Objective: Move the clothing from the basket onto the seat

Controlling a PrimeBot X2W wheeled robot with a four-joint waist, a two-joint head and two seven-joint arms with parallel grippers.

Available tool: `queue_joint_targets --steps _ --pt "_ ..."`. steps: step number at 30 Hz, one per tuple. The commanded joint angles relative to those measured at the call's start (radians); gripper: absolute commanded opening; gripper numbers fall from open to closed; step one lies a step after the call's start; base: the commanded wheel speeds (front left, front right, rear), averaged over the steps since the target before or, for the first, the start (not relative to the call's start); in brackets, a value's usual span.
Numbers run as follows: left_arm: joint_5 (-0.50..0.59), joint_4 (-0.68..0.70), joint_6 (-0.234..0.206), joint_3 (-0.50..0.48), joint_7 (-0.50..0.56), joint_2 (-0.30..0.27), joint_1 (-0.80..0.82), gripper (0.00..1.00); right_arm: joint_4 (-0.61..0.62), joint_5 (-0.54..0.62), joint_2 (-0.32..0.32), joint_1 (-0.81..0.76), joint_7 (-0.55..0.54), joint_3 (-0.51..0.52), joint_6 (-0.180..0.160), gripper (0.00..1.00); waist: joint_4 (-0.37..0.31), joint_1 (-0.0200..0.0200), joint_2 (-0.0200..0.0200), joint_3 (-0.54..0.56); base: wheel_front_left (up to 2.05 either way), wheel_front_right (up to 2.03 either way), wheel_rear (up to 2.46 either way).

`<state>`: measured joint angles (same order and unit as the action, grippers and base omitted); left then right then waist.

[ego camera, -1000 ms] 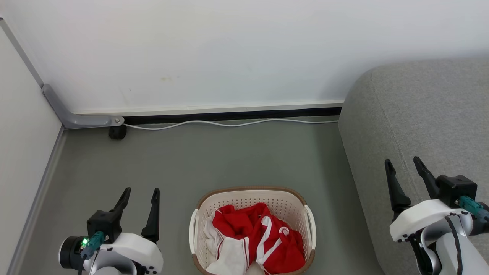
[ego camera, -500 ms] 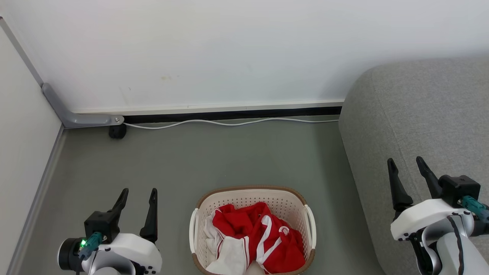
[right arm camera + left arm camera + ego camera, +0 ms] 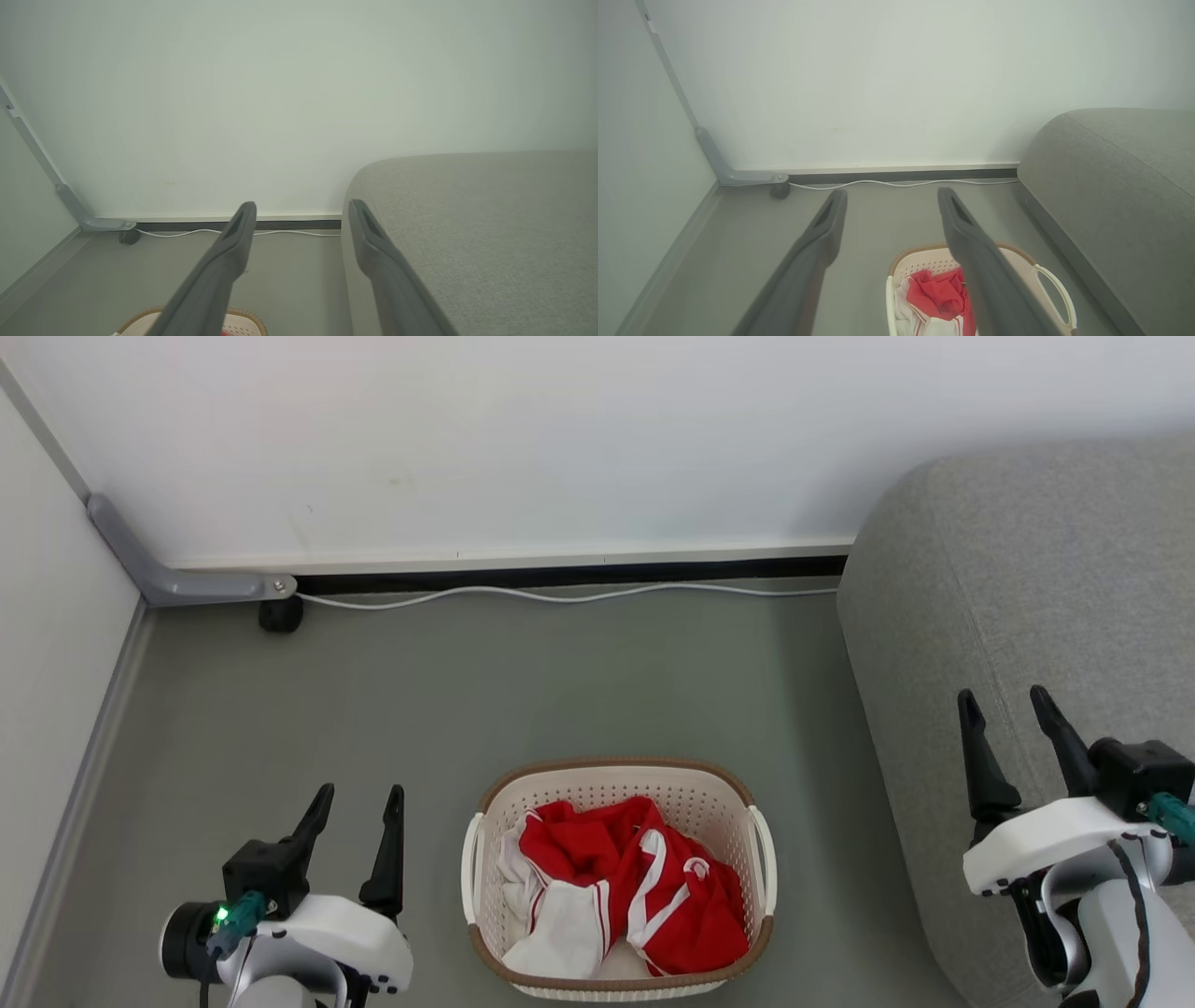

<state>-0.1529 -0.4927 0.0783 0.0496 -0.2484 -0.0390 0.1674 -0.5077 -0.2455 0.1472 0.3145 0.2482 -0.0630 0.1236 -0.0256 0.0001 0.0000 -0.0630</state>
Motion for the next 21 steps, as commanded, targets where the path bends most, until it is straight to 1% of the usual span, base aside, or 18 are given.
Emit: queue_joint_targets --steps 1,6,18,19,21 --pt "-0.01 0.032 -0.011 -0.024 -0.013 -0.011 0.063 1.0 0.035 -0.006 0.015 0.041 0.014 -0.013 0.007 1.0 -0.001 0.0 0.0 -0.031 0.0 0.0 0.0" --pt "-0.039 0.042 -0.023 0.007 -0.013 -0.011 0.106 1.0 0.066 -0.015 0.03 0.074 0.014 0.003 0.007 1.0 -0.001 0.0 0.0 -0.109 0.0 0.0 0.0" --pt "-0.092 0.061 -0.072 0.097 -0.013 -0.011 0.208 1.0 0.156 -0.031 0.061 0.165 0.014 0.023 0.007 1.0 -0.017 0.0 0.0 -0.328 0.0 0.0 0.0" --pt "-0.092 0.061 -0.072 0.097 -0.013 -0.011 0.208 1.0 0.156 -0.031 0.061 0.165 0.014 0.023 0.007 1.0 -0.017 0.0 0.0 -0.328 0.0 0.0 0.0" --pt "-0.099 0.062 -0.077 0.116 -0.013 -0.011 0.224 1.0 0.171 -0.035 0.065 0.18 0.014 0.026 0.007 1.0 -0.017 0.0 0.0 -0.361 0.0 0.0 0.0"
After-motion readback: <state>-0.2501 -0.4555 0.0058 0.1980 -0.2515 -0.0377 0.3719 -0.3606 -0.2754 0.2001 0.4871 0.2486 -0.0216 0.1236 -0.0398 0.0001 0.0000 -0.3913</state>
